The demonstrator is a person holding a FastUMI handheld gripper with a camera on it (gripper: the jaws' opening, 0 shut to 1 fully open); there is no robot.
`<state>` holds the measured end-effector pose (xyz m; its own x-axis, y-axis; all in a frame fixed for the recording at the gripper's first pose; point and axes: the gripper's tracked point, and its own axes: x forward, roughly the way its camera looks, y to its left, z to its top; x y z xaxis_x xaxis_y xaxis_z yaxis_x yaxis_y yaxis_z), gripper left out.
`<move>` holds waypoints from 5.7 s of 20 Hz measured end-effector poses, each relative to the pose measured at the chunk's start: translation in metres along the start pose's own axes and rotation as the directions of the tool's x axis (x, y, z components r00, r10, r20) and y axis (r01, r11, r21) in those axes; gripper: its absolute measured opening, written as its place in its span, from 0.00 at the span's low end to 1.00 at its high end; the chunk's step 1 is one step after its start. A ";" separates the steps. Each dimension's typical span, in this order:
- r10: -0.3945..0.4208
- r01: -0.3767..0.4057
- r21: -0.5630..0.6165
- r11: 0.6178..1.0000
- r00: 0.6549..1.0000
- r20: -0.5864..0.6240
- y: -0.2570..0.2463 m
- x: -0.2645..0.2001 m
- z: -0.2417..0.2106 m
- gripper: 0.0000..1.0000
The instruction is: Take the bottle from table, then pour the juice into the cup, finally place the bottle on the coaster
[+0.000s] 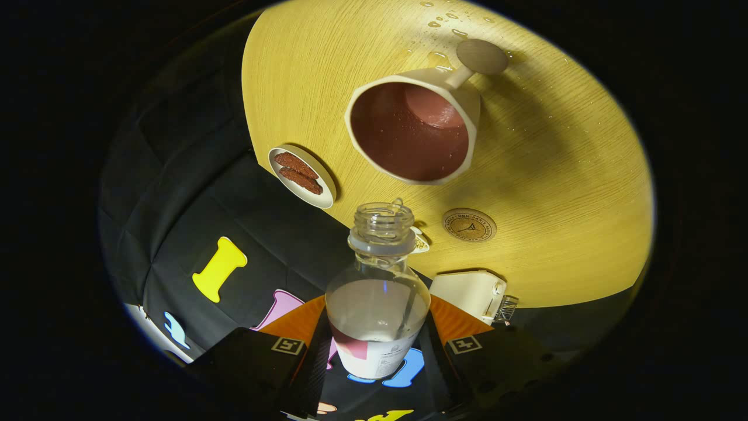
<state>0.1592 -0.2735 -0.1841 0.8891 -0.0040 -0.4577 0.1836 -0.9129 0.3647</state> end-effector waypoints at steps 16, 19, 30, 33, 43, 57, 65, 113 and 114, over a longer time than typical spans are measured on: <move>0.044 -0.041 0.064 0.997 0.998 -0.039 0.010 -0.007 -0.003 0.74; 0.047 -0.044 0.074 0.996 0.998 -0.033 0.010 -0.009 0.000 0.74; 0.078 -0.079 0.079 0.994 0.997 0.006 0.009 -0.006 0.011 0.74; 0.105 -0.107 0.075 0.991 0.994 0.031 0.010 -0.006 0.015 0.74; 0.211 -0.186 -0.200 0.962 0.971 0.113 -0.002 -0.010 0.017 0.73; 0.372 -0.061 -0.974 0.218 0.928 0.025 -0.035 -0.047 -0.034 0.73; 0.419 0.083 -0.927 -0.367 0.904 -0.085 -0.080 -0.063 -0.073 0.73; 0.424 0.360 -0.578 -0.732 0.905 0.028 -0.088 0.124 -0.036 0.91; 0.413 0.350 -0.576 -0.739 0.911 0.025 -0.091 0.122 -0.038 0.95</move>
<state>0.2668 -0.1757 -0.2425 0.8751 -0.3903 -0.2863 0.4171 0.9081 0.0369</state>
